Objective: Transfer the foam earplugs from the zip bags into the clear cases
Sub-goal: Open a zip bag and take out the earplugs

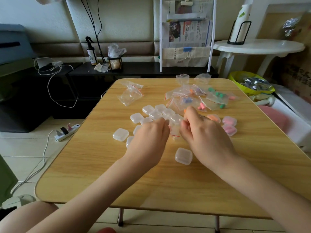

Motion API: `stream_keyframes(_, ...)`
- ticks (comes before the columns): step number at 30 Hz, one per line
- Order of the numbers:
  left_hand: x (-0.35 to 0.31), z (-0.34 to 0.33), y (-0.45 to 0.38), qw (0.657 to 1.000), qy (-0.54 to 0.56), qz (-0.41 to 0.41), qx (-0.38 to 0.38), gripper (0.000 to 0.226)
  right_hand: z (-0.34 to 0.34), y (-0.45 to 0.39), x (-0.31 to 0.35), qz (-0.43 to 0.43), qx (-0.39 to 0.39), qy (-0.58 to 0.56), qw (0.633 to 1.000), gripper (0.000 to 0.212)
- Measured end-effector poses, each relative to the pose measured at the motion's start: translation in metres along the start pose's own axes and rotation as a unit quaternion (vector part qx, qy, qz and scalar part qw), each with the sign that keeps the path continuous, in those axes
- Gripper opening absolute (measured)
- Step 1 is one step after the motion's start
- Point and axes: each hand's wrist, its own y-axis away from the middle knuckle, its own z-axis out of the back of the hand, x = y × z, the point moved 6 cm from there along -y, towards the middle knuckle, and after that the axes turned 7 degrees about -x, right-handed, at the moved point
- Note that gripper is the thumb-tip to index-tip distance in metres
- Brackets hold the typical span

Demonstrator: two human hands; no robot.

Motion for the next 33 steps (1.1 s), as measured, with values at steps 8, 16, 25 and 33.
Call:
stream_keyframes(8,0.0,0.004,0.003,0.999,0.039,0.003,-0.032,0.04,-0.006,0.001,0.014,0.061,0.048,0.003,0.997,0.016)
stream_keyframes(16,-0.018,0.006,0.009,0.991,0.071,-0.097,-0.057,0.04,-0.028,0.005,-0.001,-0.145,0.168,-0.239,0.945,0.041)
stream_keyframes(25,0.008,0.027,0.0,0.964,0.205,0.104,-0.134,0.012,-0.022,-0.002,-0.015,-0.235,0.142,-0.378,0.884,0.043)
stream_keyframes(33,0.026,0.013,-0.011,0.8,0.527,0.286,0.031,0.002,-0.025,-0.002,-0.021,-0.263,0.171,-0.414,0.855,0.051)
